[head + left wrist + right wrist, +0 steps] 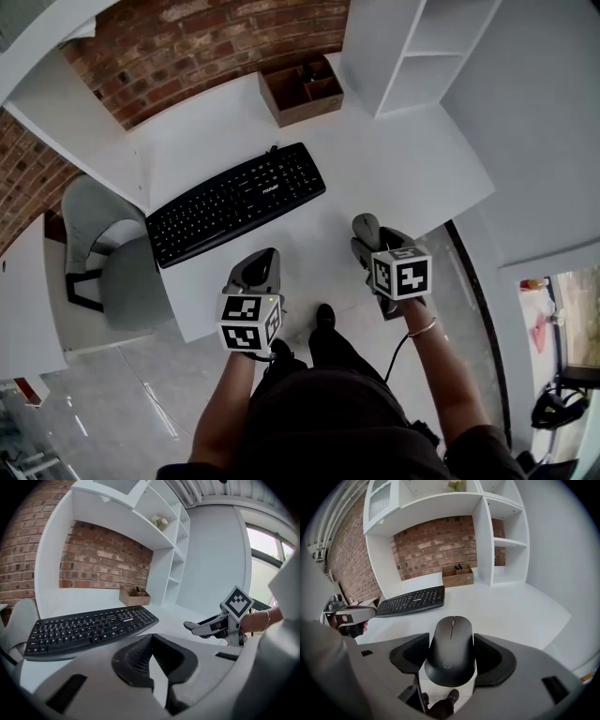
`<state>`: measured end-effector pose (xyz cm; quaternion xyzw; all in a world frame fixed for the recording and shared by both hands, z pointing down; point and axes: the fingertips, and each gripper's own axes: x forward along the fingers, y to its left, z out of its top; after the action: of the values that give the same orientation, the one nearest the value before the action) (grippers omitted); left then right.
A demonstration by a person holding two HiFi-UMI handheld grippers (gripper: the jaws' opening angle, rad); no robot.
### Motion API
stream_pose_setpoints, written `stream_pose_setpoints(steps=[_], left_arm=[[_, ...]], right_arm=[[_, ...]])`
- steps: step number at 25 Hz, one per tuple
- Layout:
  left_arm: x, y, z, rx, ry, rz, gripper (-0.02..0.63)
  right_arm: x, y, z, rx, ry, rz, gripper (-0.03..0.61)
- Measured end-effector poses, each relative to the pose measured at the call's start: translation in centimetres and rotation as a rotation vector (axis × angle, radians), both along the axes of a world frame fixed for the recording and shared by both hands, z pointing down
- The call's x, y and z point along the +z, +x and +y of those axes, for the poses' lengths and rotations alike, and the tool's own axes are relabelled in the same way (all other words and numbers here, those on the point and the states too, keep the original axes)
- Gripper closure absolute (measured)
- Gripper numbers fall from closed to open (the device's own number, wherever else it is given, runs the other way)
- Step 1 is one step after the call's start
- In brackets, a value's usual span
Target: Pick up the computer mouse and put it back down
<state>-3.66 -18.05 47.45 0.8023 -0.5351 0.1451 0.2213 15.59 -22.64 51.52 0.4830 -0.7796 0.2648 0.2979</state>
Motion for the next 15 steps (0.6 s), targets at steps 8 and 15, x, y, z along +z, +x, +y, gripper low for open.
stream_pose_setpoints(steps=[8,15], left_arm=[[0.3,5.2,-3.8,0.036,-0.021,-0.011,0.604],[0.8,7.4,-6.0,0.041,-0.041,-0.024,0.604]], right_arm=[[1.4,5.2,-3.3,0.042,-0.029,-0.001,0.293],[3.0,8.0,-5.8,0.07,-0.057,0.015,0.294]])
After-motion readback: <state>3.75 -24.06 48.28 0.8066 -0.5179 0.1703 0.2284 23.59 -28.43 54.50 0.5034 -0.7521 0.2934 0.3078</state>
